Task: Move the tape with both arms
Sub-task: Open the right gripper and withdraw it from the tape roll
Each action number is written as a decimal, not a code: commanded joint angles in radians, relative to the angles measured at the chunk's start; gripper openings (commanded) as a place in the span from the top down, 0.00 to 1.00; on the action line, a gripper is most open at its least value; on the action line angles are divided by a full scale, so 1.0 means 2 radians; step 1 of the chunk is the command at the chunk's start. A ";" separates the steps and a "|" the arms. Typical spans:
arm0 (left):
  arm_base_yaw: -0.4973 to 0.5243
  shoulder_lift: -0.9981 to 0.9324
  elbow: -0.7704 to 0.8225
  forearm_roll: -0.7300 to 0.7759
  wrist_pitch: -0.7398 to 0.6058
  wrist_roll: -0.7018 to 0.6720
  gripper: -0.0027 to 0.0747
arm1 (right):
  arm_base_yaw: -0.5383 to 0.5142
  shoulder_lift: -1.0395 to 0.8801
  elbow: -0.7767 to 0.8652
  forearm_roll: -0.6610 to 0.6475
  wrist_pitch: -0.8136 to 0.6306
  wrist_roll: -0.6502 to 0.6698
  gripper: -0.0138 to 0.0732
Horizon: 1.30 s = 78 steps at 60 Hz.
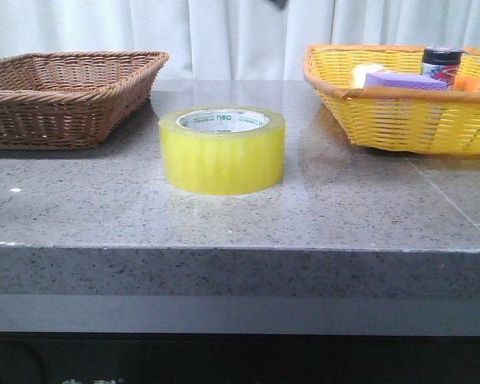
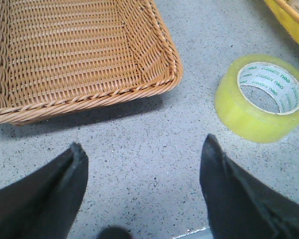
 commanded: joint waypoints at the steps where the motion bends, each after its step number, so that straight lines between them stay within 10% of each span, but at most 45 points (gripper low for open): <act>1: -0.005 -0.002 -0.017 -0.007 -0.034 0.000 0.36 | -0.019 -0.083 0.054 0.023 -0.061 0.000 0.28; 44: -0.017 0.000 -0.062 -0.055 -0.035 0.077 0.36 | -0.040 -0.423 0.312 0.040 -0.085 0.000 0.28; 78: -0.234 0.209 -0.220 0.012 0.050 0.135 0.35 | -0.040 -0.424 0.312 0.040 -0.077 0.000 0.28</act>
